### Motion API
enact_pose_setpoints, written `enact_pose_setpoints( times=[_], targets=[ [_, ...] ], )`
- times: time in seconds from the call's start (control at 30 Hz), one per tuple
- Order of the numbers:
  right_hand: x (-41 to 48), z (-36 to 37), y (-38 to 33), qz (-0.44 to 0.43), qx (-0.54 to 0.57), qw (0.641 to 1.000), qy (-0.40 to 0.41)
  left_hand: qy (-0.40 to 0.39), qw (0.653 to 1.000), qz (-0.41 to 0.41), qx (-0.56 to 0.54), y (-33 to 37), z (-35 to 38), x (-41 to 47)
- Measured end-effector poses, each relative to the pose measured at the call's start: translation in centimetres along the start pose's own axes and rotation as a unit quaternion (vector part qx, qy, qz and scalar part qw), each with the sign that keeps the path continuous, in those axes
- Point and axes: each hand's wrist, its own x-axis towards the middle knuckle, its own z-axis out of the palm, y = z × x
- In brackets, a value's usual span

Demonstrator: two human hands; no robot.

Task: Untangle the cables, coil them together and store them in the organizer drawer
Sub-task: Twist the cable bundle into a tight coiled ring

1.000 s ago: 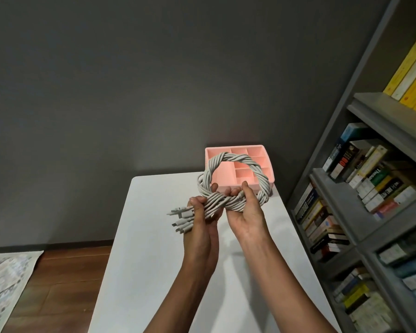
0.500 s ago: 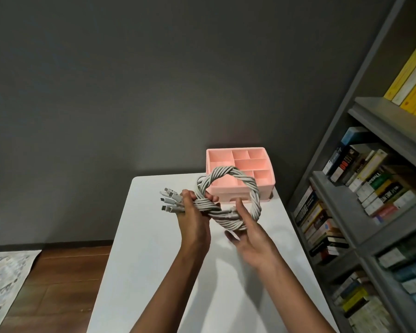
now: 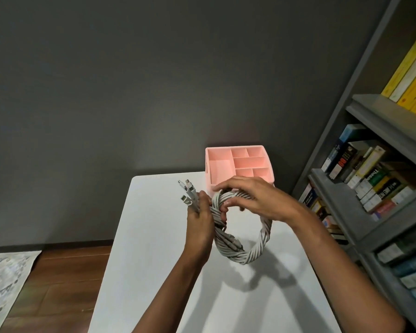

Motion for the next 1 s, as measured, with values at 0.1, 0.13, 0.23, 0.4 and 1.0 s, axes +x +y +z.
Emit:
enact_pose_setpoints(
  times=[0.1, 0.13, 0.23, 0.4, 1.0],
  targets=[
    [-0.3, -0.2, 0.2, -0.017, 0.044, 0.999, -0.010, -0.058, 0.998, -0.017, -0.034, 0.6, -0.8, -0.2],
    [-0.4, -0.2, 0.3, -0.010, 0.090, 0.996, -0.018, -0.089, 0.994, -0.024, -0.051, 0.9, -1.0, -0.3],
    [-0.3, -0.3, 0.9, 0.035, 0.258, 0.964, -0.061, -0.151, 0.982, -0.049, -0.104, 1.5, -1.0, -0.8],
    [0.3, -0.7, 2.0, 0.050, 0.368, 0.918, -0.140, -0.184, 0.970, -0.079, -0.138, 1.4, -0.9, -1.1],
    [1.3, 0.7, 0.7, 0.047, 0.113, 0.992, -0.033, -0.167, 0.974, -0.109, -0.106, 0.3, -1.4, -0.2]
  ],
)
